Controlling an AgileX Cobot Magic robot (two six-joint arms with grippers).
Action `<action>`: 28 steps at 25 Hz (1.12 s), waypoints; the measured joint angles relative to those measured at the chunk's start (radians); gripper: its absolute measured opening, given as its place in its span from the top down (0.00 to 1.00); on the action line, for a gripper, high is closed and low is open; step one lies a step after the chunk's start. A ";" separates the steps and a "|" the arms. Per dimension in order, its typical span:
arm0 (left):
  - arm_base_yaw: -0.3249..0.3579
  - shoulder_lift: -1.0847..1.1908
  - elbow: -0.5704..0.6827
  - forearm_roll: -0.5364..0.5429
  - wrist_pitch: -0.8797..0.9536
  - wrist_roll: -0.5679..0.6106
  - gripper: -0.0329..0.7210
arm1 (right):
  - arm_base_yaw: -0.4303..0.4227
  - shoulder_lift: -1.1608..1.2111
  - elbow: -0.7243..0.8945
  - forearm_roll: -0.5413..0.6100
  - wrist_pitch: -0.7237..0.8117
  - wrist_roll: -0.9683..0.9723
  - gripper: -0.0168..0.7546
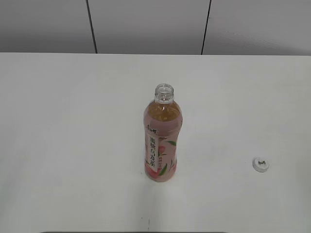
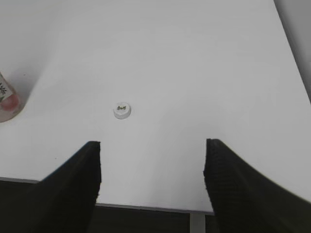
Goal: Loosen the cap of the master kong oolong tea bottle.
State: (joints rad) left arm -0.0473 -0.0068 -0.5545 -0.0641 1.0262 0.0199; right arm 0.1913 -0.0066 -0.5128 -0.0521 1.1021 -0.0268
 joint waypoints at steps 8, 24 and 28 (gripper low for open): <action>0.006 0.000 0.000 0.000 0.000 0.000 0.43 | -0.153 0.000 0.000 -0.001 -0.002 0.000 0.33; 0.006 0.000 0.000 0.000 0.000 0.000 0.45 | -0.154 0.000 0.000 -0.001 -0.004 0.000 0.33; 0.006 0.000 0.000 0.000 0.000 0.000 0.48 | -0.154 0.000 0.000 -0.001 -0.004 0.000 0.33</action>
State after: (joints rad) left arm -0.0409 -0.0068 -0.5545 -0.0641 1.0262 0.0199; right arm 0.0370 -0.0066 -0.5128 -0.0530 1.0980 -0.0268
